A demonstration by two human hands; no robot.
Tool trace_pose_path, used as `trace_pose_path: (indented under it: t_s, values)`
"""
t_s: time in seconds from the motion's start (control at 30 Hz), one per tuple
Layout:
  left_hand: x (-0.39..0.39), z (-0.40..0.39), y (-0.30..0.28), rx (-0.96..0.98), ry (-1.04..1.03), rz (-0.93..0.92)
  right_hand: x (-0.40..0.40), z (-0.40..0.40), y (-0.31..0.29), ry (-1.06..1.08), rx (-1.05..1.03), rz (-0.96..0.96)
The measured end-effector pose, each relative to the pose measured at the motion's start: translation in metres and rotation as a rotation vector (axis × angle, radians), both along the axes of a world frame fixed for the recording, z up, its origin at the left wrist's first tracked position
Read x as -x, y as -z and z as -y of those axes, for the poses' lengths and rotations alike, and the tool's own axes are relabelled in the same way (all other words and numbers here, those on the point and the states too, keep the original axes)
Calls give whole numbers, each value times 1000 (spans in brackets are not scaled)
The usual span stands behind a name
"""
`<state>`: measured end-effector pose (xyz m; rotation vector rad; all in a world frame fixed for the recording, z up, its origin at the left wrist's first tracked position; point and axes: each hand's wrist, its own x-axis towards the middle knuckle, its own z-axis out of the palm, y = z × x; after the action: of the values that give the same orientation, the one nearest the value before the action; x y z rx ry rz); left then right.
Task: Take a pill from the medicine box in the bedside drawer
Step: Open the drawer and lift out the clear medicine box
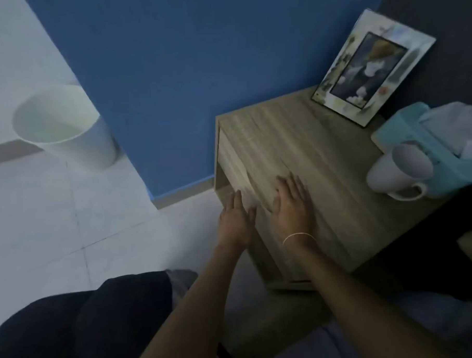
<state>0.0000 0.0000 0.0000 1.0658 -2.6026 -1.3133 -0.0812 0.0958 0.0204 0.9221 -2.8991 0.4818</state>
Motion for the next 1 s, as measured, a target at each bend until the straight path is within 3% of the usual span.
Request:
trace_pose_path:
  t_s: [0.57,0.67,0.8,0.9,1.0]
  values:
    - [39,10,17,-52,-98,-35,6,0,10,22,39,-37]
    - [26,14,14,50,-116,-40,5,0,8,3,35,-28]
    - [2,27,-2,328,21,-10,3,-1,1,-7,37,-15]
    - [-14,37,-7,531,144,155,3,-3,2,-31,-43,-20]
    - [-31,42,-14,603,142,298,5,-3,4,-21,-15,-16]
